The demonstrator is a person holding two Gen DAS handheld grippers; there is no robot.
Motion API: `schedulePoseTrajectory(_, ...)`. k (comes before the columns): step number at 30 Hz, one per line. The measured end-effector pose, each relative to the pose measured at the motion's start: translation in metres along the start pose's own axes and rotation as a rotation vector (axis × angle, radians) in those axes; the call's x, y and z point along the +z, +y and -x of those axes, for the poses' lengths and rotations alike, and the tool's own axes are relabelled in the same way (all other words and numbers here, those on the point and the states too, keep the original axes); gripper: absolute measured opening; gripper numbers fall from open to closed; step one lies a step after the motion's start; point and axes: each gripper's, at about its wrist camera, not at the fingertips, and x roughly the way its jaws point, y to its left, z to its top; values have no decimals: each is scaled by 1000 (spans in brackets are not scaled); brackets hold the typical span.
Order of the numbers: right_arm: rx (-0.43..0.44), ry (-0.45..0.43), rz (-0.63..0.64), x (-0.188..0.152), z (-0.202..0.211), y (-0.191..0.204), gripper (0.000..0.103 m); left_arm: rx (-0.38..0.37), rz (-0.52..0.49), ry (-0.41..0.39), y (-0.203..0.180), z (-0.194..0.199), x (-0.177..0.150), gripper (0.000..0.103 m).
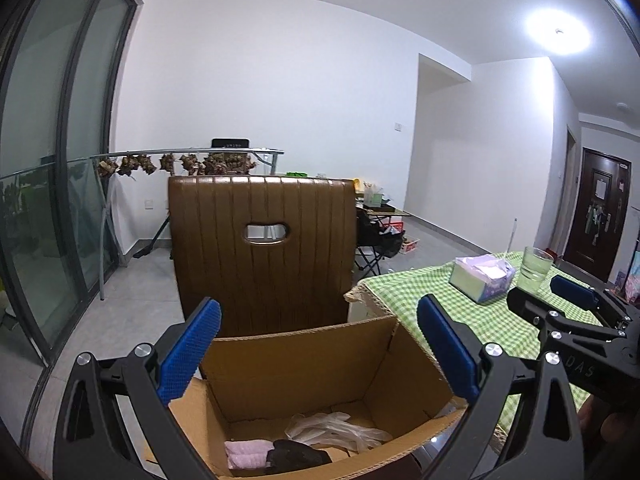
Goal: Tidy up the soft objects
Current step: 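Lift both tools out of the box and return them over the table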
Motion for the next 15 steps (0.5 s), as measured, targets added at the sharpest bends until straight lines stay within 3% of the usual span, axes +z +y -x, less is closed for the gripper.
schedulePoseTrajectory(6,-105,-7,-56,-12,30,-36,75,-83,-48,13,-34,0,-2,96)
schedulePoseTrajectory(15,-379,-6,-159,-45,122,-120,75,-333,-138,33,-133,18,-14,96)
